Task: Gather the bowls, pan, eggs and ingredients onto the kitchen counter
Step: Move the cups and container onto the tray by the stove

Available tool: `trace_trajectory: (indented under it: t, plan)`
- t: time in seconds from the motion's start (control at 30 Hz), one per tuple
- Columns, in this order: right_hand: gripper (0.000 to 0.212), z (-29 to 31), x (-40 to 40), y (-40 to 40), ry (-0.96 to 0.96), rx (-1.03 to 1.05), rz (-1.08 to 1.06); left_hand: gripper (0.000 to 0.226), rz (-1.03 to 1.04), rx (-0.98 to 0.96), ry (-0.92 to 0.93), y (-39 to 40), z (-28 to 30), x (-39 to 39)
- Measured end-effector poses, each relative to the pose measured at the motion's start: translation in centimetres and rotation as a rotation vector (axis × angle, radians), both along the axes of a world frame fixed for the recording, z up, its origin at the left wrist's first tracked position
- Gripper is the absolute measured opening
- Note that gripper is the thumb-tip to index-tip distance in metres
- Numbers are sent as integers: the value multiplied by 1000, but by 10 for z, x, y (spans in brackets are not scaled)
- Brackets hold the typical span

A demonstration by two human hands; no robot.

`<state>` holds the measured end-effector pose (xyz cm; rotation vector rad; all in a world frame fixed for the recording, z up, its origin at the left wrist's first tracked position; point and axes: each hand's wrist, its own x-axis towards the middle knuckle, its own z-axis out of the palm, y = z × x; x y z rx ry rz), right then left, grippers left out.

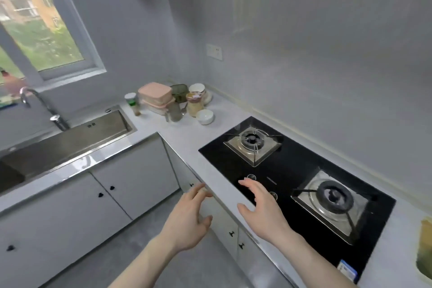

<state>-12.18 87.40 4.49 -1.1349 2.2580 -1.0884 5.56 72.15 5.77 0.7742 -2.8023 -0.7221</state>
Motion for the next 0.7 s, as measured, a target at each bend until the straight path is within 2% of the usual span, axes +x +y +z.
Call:
trace_trajectory:
  t: [0.27, 0.7]
  plan:
    - [57, 29, 63, -139, 14, -52, 132, 50, 186, -9, 49, -121, 31, 90]
    - [51, 37, 64, -327, -123, -148, 221, 47, 336, 21, 100, -278, 28, 112]
